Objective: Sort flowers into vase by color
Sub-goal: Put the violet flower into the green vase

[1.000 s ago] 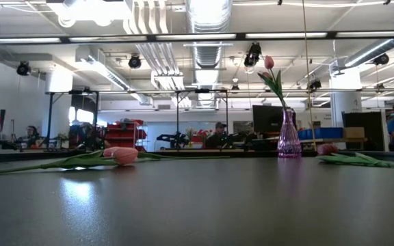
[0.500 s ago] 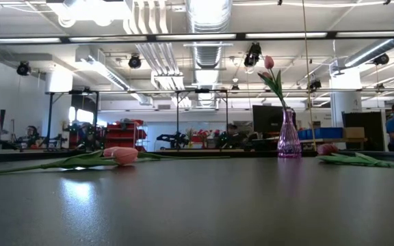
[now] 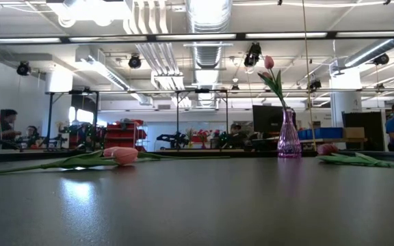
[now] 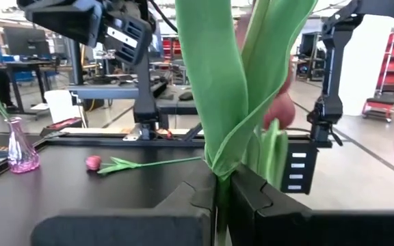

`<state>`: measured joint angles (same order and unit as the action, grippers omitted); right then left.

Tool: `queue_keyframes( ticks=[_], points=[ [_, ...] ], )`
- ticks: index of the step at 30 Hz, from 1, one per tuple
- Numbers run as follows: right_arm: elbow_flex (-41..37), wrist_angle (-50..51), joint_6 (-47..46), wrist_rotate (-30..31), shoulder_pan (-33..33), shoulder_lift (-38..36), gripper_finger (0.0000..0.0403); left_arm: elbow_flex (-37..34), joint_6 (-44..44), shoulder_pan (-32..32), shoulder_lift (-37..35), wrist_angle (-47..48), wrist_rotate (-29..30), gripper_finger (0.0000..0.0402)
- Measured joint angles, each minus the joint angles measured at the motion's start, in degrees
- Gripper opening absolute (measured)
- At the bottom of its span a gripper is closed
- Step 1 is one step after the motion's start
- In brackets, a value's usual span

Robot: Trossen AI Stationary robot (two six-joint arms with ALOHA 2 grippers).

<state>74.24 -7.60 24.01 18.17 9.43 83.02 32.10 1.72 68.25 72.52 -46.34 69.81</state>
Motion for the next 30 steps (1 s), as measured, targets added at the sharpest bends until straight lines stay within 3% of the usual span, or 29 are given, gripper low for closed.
queue_keyframes(
  ticks=[4, 17, 30],
  points=[
    [0.0, 0.0, 0.0, -0.02, 0.0, 0.0, 0.0009, 0.0, -0.35, 0.72, 1.13, 0.06, -0.04, 0.0014],
    [0.0, 0.02, -0.02, -0.04, 0.02, 0.0, 0.0009, 0.0, -0.81, 2.29, 1.12, 0.92, 0.09, 0.0139],
    [0.0, 0.04, 0.0, -0.08, 0.02, 0.0, 0.0009, 0.0, -0.84, 3.25, 0.81, 1.28, 0.18, 0.0144]
  ],
)
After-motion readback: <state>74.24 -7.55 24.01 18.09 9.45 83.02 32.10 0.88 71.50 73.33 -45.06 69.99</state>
